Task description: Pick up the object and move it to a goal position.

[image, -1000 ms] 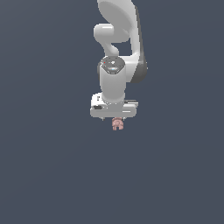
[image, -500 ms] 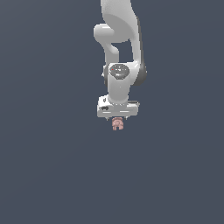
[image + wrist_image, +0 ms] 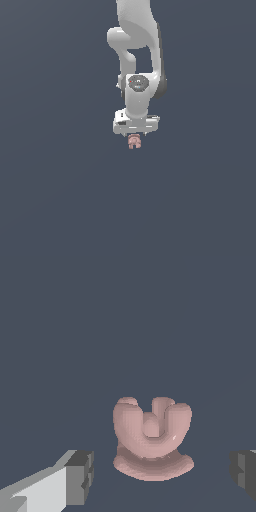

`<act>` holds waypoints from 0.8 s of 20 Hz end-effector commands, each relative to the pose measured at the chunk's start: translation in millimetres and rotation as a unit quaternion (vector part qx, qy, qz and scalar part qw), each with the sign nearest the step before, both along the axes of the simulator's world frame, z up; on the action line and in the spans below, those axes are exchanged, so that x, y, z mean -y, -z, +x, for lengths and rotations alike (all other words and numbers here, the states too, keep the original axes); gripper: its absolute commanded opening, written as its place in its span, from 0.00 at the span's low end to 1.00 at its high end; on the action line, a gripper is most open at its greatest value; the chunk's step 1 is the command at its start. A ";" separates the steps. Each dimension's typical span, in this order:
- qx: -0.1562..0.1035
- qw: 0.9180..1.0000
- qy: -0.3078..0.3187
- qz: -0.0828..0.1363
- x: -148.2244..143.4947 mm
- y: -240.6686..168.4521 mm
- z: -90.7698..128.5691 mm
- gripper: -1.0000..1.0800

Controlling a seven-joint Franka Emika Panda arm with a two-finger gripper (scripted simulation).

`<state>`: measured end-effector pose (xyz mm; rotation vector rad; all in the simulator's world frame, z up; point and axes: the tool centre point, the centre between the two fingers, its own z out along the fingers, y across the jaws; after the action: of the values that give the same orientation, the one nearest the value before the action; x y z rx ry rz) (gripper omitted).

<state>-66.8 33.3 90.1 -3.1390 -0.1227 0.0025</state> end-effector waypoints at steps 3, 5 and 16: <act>0.000 1.000 0.000 0.000 0.1 5.3 -0.2 0.96; 0.000 1.000 0.000 0.000 0.2 12.0 -0.5 0.96; 0.001 1.000 -0.001 0.000 -0.2 50.3 -1.2 0.96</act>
<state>-68.6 33.5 41.8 -3.1391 -0.1242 0.0024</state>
